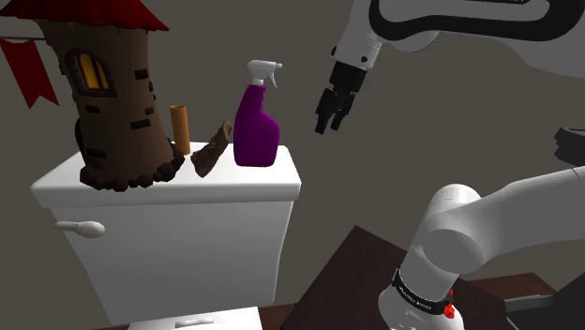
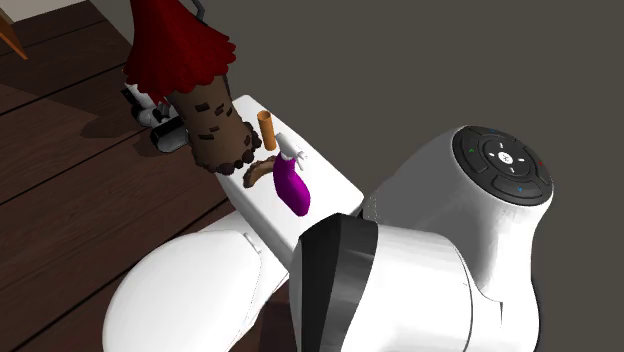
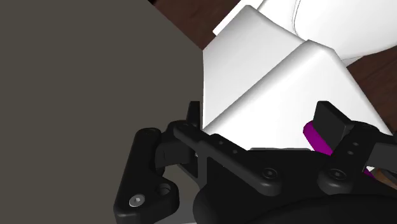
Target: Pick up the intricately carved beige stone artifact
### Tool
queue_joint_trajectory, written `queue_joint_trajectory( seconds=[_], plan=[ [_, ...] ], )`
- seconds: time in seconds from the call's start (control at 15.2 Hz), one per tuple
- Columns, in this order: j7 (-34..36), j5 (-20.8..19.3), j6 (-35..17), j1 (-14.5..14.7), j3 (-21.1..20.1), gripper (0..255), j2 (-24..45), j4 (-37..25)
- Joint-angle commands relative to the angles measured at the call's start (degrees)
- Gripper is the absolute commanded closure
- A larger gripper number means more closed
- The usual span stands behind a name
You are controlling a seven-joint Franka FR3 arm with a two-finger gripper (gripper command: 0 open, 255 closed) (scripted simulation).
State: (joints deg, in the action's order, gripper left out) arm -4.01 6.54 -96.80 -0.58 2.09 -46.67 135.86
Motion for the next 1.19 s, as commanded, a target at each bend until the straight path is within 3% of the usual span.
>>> queue_joint_trajectory(
  seconds=[0.0, 0.66, 1.12],
  plan=[
    [0.0, 0.0, 0.0, 0.0, 0.0, 0, 0.0, 0.0],
    [21.4, 12.1, -14.9, 0.6, -12.6, 0, 2.9, 1.4],
    [36.0, 16.4, -26.1, -1.3, -22.1, 0, 9.9, -3.4]
  ],
)
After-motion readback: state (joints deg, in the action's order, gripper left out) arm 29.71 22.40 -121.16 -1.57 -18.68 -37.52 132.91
